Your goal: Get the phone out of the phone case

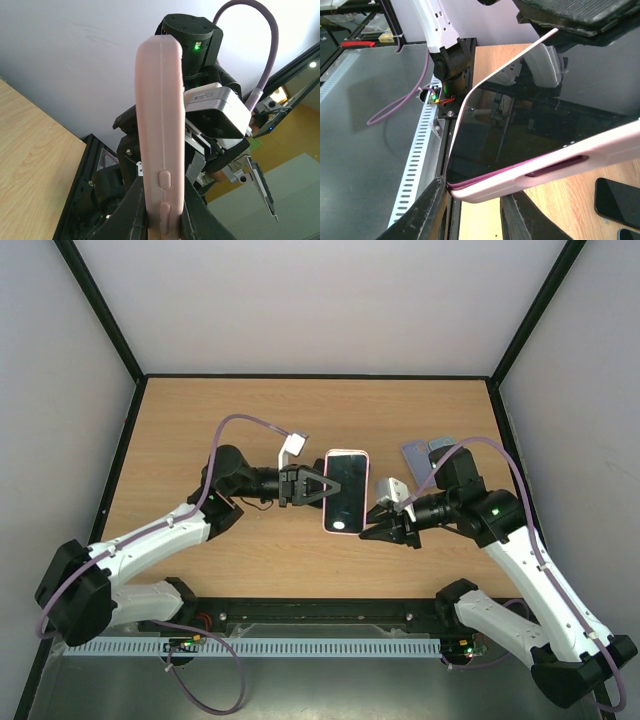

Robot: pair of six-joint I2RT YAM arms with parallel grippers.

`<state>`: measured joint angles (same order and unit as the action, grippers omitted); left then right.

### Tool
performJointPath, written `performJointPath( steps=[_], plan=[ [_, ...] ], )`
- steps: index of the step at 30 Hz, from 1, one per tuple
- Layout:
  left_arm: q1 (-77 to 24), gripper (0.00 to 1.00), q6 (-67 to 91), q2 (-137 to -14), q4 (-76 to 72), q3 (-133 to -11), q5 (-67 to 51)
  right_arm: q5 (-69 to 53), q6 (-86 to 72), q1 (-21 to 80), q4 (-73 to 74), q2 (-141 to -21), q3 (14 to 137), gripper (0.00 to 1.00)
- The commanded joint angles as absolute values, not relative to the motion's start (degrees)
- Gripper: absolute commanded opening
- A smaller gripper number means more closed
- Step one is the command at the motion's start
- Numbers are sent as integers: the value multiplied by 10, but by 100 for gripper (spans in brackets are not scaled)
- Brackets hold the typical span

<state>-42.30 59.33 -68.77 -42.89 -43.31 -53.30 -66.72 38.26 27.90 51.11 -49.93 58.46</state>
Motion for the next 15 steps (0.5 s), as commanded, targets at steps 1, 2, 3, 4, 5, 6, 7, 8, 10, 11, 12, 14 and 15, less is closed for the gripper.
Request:
performJointPath(
  steps=[1, 2, 3, 4, 5, 6, 7, 8, 10, 11, 12, 14, 15],
  plan=[
    [-434, 2, 635, -684, -525, -440, -581, -625, 441, 278, 534, -502, 594, 25],
    [-435, 2, 636, -684, -526, -440, -582, -625, 447, 278, 536, -502, 594, 25],
    [-435, 2, 636, -684, -527, -440, -581, -623, 444, 278, 536, -502, 595, 25],
    [-437, 2, 636, -684, -528, -440, -581, -622, 443, 278, 535, -502, 595, 25],
    [-438, 2, 636, -684, -529, -440, -581, -620, 443, 278, 533, -501, 595, 25],
    [-439, 2, 636, -684, -529, -440, -582, -618, 440, 278, 531, -500, 595, 25],
    [-439, 2, 636, -684, -529, -440, -582, -615, 435, 278, 528, -500, 594, 25],
    [-440, 2, 636, -685, -528, -441, -582, -615, 432, 278, 525, -500, 595, 25],
    [-441, 2, 636, -686, -527, -441, -581, -617, 414, 277, 520, -501, 599, 25],
    [-442, 2, 636, -686, -527, -441, -581, -616, 393, 278, 510, -502, 600, 25],
    [-442, 2, 635, -686, -527, -440, -580, -611, 360, 278, 491, -501, 599, 25],
    [-443, 2, 634, -685, -527, -440, -580, -590, 283, 278, 433, -499, 595, 25],
    [-444, 3, 634, -685, -528, -440, -580, -578, 253, 278, 412, -498, 590, 25]
  ],
)
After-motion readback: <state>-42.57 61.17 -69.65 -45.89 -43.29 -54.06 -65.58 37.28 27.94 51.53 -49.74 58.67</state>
